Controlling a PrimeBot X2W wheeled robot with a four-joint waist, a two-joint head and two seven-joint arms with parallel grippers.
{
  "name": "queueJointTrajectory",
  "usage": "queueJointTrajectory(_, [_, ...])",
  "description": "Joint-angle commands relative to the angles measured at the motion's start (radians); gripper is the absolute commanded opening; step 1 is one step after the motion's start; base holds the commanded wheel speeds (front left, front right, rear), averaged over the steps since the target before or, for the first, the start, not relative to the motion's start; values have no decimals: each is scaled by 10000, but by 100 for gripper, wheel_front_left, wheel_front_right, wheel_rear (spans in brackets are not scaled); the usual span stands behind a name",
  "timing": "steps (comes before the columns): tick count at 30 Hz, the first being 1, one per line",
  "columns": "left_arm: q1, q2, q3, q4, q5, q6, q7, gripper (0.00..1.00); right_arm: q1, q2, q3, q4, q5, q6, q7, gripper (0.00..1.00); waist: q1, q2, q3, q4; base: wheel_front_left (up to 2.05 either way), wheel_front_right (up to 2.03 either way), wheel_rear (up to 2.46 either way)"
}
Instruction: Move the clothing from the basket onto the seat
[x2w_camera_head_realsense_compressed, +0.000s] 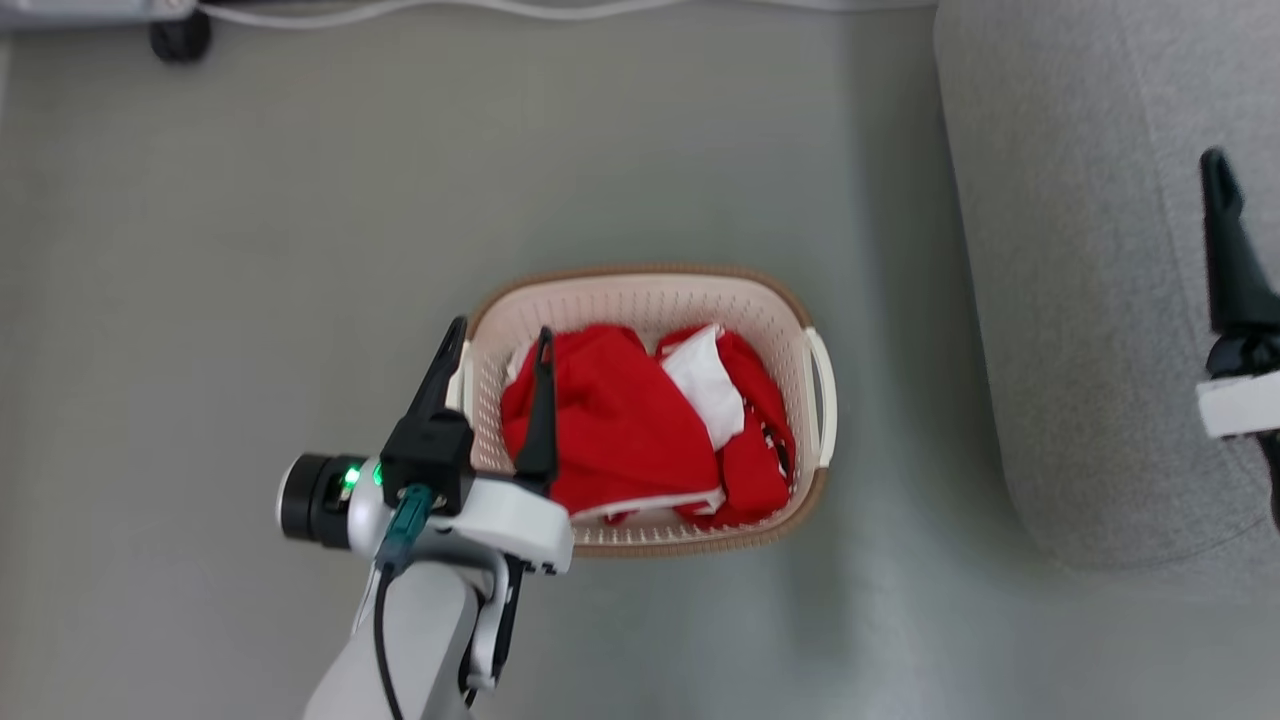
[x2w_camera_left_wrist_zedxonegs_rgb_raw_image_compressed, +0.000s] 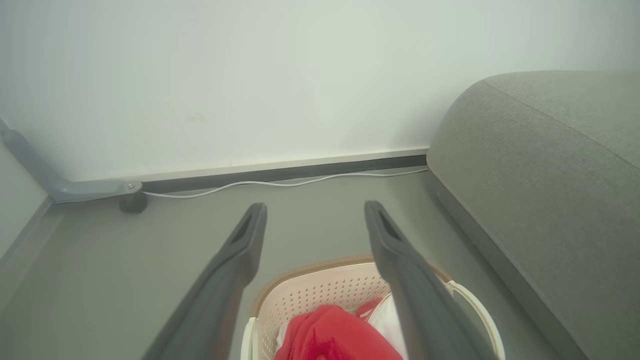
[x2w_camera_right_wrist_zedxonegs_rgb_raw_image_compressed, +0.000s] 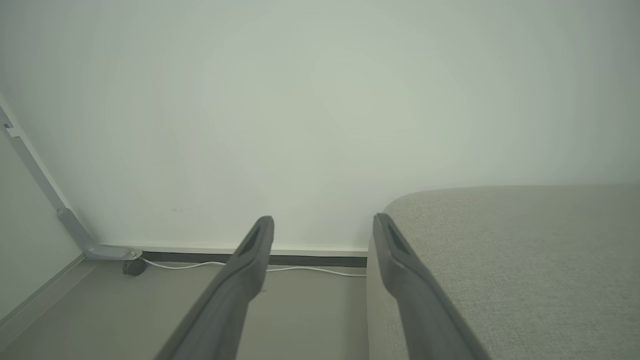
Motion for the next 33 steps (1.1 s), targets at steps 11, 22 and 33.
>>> queueJointTrajectory(11, [-2611, 83, -1603, 770, -929, 644, -105, 100, -1381, -759, 307, -1733, 452, 71, -134, 100, 0, 0, 3069, -579, 0, 0, 0])
queueJointTrajectory(22, [-4750, 83, -3077, 3463, -2482, 637, -105, 100, -2164, -528, 861, -2536, 599, 71, -134, 100, 0, 0, 4285, -1280, 0, 0, 0])
queueJointTrajectory(33, [-6214, 83, -4805, 5651, -4031, 111, -105, 100, -2483, -251, 1233, -2951, 678, 71, -134, 100, 0, 0, 4851, -1877, 0, 0, 0])
